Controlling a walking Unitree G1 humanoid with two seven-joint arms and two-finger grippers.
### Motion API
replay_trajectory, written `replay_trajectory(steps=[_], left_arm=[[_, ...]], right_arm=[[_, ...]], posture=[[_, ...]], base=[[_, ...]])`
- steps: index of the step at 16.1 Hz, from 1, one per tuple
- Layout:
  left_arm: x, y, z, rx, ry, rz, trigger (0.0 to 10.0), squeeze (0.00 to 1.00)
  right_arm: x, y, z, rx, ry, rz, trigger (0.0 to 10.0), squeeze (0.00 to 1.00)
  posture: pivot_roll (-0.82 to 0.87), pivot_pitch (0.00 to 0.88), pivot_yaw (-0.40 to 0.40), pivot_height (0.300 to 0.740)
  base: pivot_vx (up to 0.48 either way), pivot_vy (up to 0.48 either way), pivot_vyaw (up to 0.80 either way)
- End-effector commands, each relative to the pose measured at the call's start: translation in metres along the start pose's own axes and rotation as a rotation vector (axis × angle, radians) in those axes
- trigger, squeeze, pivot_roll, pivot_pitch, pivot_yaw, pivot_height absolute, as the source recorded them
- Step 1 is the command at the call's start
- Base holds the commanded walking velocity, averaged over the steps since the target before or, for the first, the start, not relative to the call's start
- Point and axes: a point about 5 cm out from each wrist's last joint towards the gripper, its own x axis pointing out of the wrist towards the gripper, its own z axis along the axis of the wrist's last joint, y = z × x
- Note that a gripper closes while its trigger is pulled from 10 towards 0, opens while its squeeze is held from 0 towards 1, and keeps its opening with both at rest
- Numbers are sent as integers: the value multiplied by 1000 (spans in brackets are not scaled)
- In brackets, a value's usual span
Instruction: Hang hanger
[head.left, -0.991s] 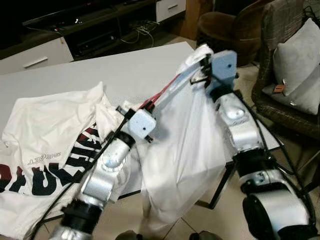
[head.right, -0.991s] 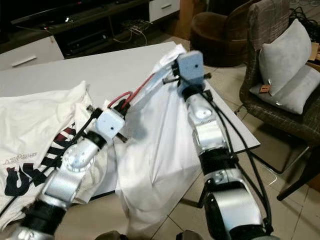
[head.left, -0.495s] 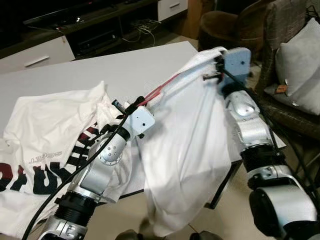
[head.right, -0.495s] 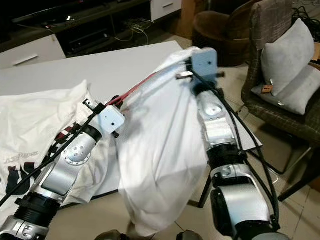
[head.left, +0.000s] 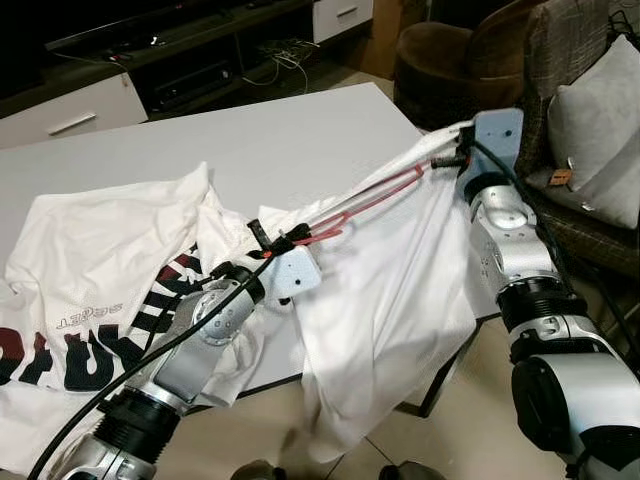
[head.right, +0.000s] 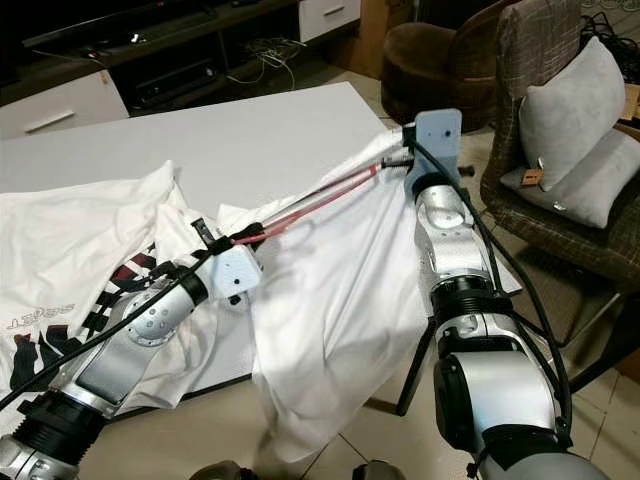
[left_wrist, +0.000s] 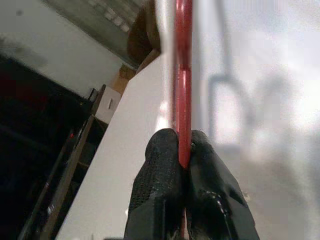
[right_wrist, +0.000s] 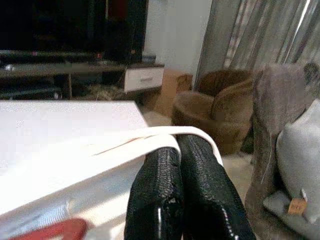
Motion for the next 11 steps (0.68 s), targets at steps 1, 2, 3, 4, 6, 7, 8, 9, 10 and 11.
replay_trajectory(steps=[1,2,3,4,6,7,8,9,10,11], left_arm=[[-9,12,-19,-93,78,70,10000,0],[-8,25,-15,-168,40,142,10000,0],[-8,36,-13,-226,17,208,10000,0],[-8,45,-13,-277,10,259,10000,0],[-8,53,-15,-332,19,310,10000,0],[-7,58,-18,-383,32,350,10000,0],[-6,59,-18,-413,28,360,10000,0],[-3,58,-15,-439,13,355,10000,0],[0,55,-11,-468,-3,348,10000,0],[3,54,-9,-488,-14,343,10000,0]], right_arm=[[4,-19,11,32,-18,-67,0,0],[3,-17,3,40,11,-66,0,0],[2,-16,-1,51,26,-64,0,0],[1,-15,-2,62,23,-58,0,0],[1,-12,2,83,-6,-44,0,0],[2,-9,9,96,-47,-26,0,0],[2,-6,13,101,-75,-7,0,0],[1,0,20,113,-125,24,0,0],[-1,9,23,107,-148,66,0,0],[-2,15,25,102,-163,95,0,0]], posture=[[-10,0,52,736],[-9,0,52,736],[-9,0,52,736],[-9,0,52,736],[-9,0,52,736],[-13,0,56,736],[-13,0,56,736],[-13,0,56,736],[-23,0,59,736],[-23,0,59,736]], base=[[0,0,0],[0,0,0],[0,0,0],[0,0,0],[0,0,0],[0,0,0],[0,0,0],[0,0,0],[0,0,0],[0,0,0]])
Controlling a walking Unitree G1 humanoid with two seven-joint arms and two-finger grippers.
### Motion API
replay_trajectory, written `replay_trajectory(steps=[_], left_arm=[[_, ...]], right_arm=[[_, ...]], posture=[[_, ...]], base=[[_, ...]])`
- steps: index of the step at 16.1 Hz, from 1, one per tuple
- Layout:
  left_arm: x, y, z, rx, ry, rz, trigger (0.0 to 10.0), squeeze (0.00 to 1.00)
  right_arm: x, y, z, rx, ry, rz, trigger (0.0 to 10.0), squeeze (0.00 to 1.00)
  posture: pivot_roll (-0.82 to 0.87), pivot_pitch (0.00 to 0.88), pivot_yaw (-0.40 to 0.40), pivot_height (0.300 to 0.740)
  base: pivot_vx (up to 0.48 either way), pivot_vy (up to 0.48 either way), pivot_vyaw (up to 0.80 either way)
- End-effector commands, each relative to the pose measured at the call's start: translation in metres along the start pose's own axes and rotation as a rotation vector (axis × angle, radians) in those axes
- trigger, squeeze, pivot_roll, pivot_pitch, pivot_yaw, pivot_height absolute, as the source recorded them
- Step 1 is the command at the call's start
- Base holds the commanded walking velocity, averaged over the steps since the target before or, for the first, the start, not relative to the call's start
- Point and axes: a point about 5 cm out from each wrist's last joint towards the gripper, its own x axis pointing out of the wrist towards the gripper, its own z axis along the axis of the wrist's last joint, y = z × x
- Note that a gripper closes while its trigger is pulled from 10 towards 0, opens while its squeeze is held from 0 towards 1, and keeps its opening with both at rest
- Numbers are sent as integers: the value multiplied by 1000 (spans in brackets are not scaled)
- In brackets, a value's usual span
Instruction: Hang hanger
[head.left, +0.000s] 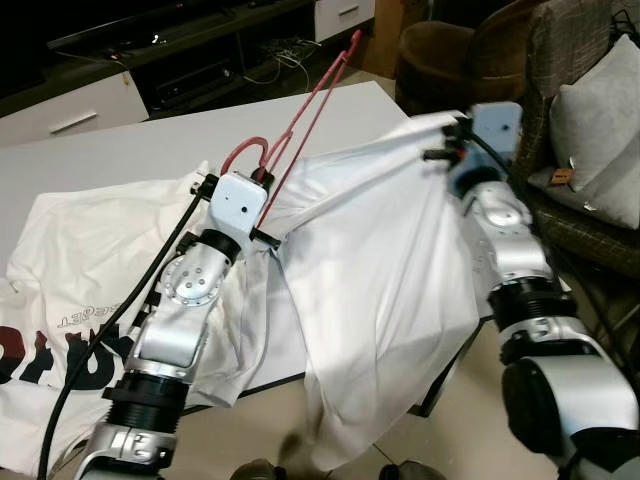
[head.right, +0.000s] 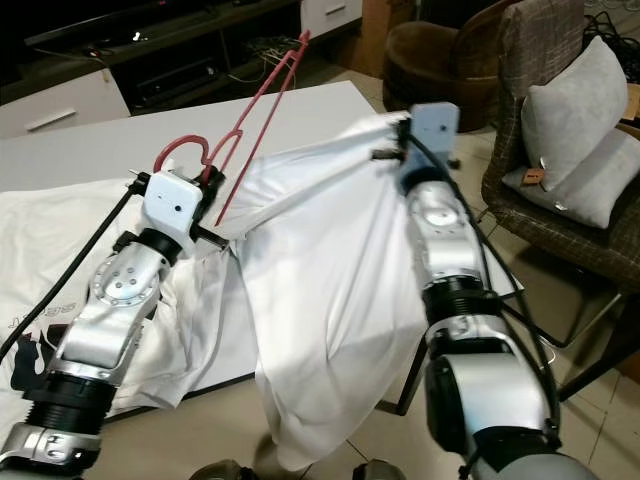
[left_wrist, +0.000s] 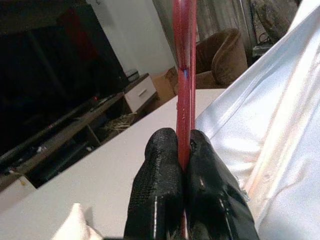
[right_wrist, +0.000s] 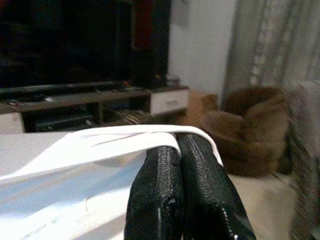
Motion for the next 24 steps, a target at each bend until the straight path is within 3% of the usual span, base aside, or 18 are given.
replay_trajectory(steps=[1,2,3,4,5,8,9,10,11,12,15,16,18,24], left_arm=[[3,4,-1,-30,18,30,10000,0],[8,-4,2,-79,3,14,10000,0],[14,-22,7,-120,-18,-39,10000,0],[14,-22,7,-120,-18,-39,10000,0],[13,-31,6,-108,-15,-73,10000,0],[7,-32,-7,-50,29,-103,10000,0],[6,-30,-9,-17,38,-108,10000,0],[5,-29,-11,19,45,-112,10000,0],[5,-27,-12,49,49,-113,10000,0],[5,-24,-13,89,49,-113,10000,0],[4,-23,-15,128,50,-124,10000,0],[4,-24,-15,131,50,-129,10000,0],[5,-28,-16,141,45,-145,10000,0],[5,-28,-16,141,45,-145,10000,0]], right_arm=[[-2,10,2,-13,-32,46,0,0],[-6,28,-2,-41,-30,125,0,0],[-20,68,-22,-110,46,332,0,0],[-20,68,-22,-110,46,332,0,0],[-29,84,-30,-158,72,434,10000,0],[-30,76,-23,-291,13,455,10000,0],[-29,71,-20,-333,3,460,10000,757],[-30,67,-18,-395,-10,480,10000,1000],[-31,63,-16,-453,-19,504,10000,1000],[-36,55,-13,-551,-30,577,10000,0],[-42,42,-6,-607,-51,629,10000,0],[-43,38,-4,-623,-52,635,10000,988],[-46,29,4,-637,-66,651,10000,1000],[-46,29,4,-637,-66,651,10000,1000]], posture=[[-23,0,58,736],[-24,0,57,736],[-24,0,57,736],[-24,0,57,736],[-30,0,58,736],[-32,0,57,736],[-32,0,57,736],[-32,0,57,736],[-32,0,57,736],[-25,0,51,736],[-34,0,55,736],[-34,0,55,736],[-39,0,56,736],[-39,0,56,736]], base=[[0,0,0],[0,0,0],[0,0,0],[0,0,0],[0,0,0],[0,0,0],[0,0,0],[0,0,0],[0,0,0],[0,0,0],[0,0,0],[0,0,0],[0,0,0],[0,0,0]])
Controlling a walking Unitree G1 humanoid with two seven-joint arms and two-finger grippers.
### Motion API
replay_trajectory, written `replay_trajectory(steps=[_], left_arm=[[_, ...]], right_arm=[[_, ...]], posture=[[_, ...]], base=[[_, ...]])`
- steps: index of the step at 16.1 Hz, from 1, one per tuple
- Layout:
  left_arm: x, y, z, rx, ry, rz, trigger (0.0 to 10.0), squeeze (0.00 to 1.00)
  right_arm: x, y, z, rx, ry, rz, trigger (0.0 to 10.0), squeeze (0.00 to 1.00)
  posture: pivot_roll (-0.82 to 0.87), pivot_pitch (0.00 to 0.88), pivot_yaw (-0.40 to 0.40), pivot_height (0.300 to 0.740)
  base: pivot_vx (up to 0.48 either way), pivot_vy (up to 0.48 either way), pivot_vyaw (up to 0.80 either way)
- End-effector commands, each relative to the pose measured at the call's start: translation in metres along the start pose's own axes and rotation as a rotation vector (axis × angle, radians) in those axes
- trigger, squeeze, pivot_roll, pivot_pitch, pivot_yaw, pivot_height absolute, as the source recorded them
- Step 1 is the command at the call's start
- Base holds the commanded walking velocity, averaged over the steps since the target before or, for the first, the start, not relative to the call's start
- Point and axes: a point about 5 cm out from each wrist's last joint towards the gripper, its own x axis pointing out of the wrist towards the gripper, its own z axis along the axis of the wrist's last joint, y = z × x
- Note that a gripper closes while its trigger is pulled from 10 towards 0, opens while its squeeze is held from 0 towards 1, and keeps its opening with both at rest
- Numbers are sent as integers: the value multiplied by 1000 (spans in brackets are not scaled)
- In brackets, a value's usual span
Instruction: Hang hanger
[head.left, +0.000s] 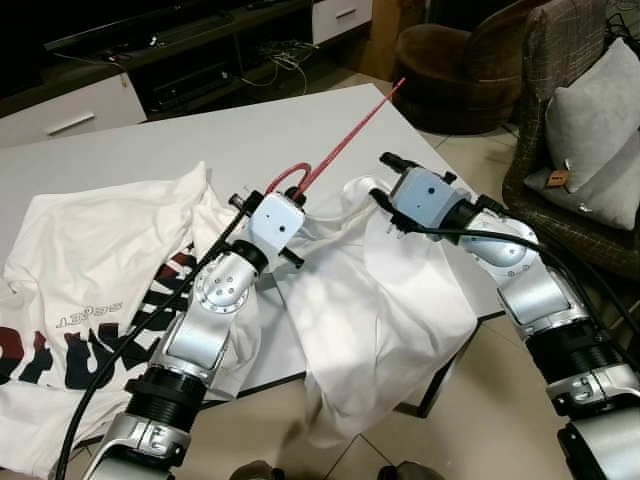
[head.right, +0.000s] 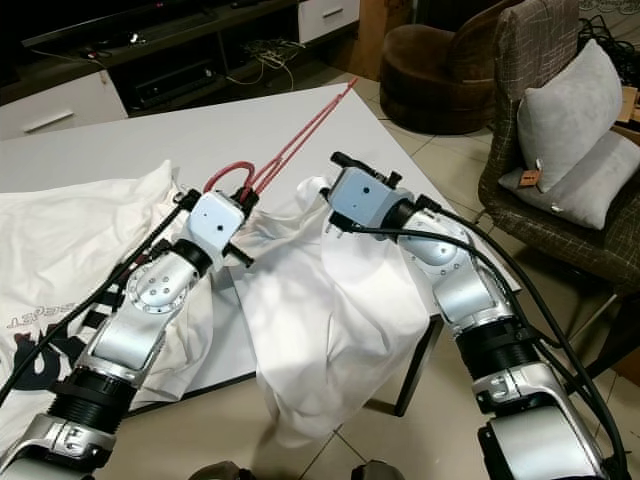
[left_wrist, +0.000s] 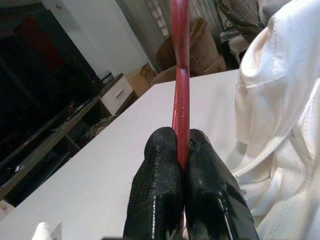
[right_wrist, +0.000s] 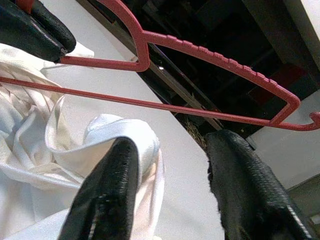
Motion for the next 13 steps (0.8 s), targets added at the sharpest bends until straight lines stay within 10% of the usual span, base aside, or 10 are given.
replay_trajectory(steps=[1,10,11,13], left_arm=[[0,0,-5,10,26,-7,10000,0],[0,0,-5,10,26,-7,10000,0],[1,-5,-6,13,25,-20,10000,0],[1,-10,-7,12,30,-36,10000,0]], right_arm=[[0,-2,5,-4,-23,-5,10000,1000],[0,-2,5,-4,-23,-5,10000,1000],[-7,-24,17,150,-90,-30,10000,0],[-23,-38,33,409,-226,103,10000,0]], posture=[[-39,0,56,736],[-39,0,56,736],[-42,0,48,736],[-47,0,51,736]], base=[[0,0,0],[0,0,0],[0,0,0],[0,0,0]])
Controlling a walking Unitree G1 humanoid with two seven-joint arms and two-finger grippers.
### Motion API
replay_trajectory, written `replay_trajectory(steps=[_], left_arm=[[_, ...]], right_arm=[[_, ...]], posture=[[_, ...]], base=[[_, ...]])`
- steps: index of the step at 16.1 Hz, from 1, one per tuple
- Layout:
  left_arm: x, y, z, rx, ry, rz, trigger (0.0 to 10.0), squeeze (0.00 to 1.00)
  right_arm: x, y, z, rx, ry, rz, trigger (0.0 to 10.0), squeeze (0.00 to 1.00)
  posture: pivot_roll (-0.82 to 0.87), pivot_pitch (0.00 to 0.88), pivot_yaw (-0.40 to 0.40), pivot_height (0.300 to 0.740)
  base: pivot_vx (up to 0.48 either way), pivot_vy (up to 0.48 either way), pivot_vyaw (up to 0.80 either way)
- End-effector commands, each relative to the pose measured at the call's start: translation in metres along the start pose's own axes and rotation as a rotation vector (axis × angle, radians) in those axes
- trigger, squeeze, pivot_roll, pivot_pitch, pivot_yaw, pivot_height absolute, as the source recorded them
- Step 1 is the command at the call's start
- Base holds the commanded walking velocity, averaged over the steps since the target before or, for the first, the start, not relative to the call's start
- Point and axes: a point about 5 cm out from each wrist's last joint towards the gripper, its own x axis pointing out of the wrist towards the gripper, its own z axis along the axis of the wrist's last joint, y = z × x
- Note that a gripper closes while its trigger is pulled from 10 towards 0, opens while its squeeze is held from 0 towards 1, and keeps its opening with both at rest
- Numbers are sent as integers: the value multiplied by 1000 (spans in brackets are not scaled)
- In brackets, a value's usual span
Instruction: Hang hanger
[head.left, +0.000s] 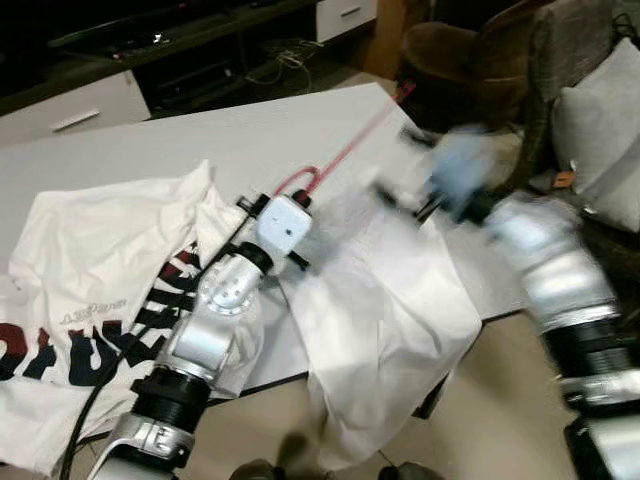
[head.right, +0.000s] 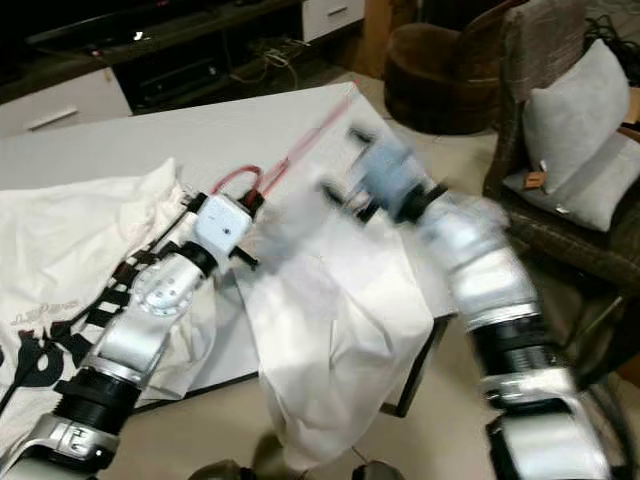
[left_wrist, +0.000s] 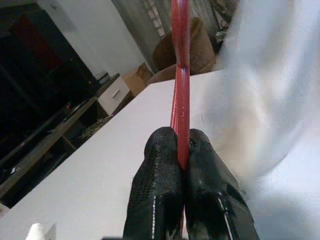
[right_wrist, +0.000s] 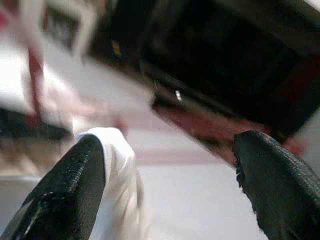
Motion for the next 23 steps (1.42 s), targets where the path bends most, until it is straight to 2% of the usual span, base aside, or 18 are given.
replay_trajectory(steps=[1,2,3,5,9,11,14,16,18,19,20,21,22,23], left_arm=[[-2,-1,-8,5,40,-6,10000,0],[-1,-1,-8,5,40,-7,10000,0],[-1,-1,-8,6,40,-8,10000,0],[-1,0,-8,7,39,-9,10000,0],[0,0,-7,12,35,-10,10000,0],[-1,1,-9,15,39,-8,10000,0],[-2,1,-10,14,44,-7,10000,0],[-2,-1,-10,13,43,-12,10000,0],[-1,-1,-9,13,42,-16,10000,0],[0,-2,-9,14,41,-18,10000,0],[0,-2,-9,16,40,-21,10000,0],[0,-2,-9,17,41,-22,10000,0],[-1,-1,-9,19,42,-23,10000,0],[-1,-1,-9,20,43,-23,10000,0]], right_arm=[[-6,12,3,96,-27,133,10000,0],[-10,18,3,118,-27,185,10000,0],[-11,18,3,143,-38,183,10000,0],[-9,13,0,139,-25,134,10000,0],[-14,11,-7,159,65,129,10000,0],[-18,2,-10,159,93,81,10000,0],[-31,-11,-7,210,75,27,10000,0],[-42,-9,-4,243,51,63,10000,0],[-46,-12,-6,263,45,35,10000,0],[-48,-10,-5,308,24,52,8078,0],[-53,-2,-3,351,9,113,3529,0],[-56,6,-2,366,10,167,588,0],[-60,22,-3,376,28,266,1569,0],[-61,29,-4,380,40,303,2471,0]], posture=[[-47,0,52,736],[-48,0,53,736],[-50,0,54,736],[-52,0,56,736],[-49,0,59,736],[-45,0,58,736],[-46,0,57,736],[-53,0,59,736],[-56,0,61,736],[-57,0,64,736],[-57,0,65,736],[-56,0,66,736],[-54,0,66,736],[-54,0,66,736]], base=[[0,0,0],[0,0,0],[0,0,0],[0,0,0],[0,0,0],[0,0,0],[0,0,0],[0,0,0],[0,0,0],[0,0,0],[0,0,0],[0,0,0],[0,0,0],[0,0,0]])
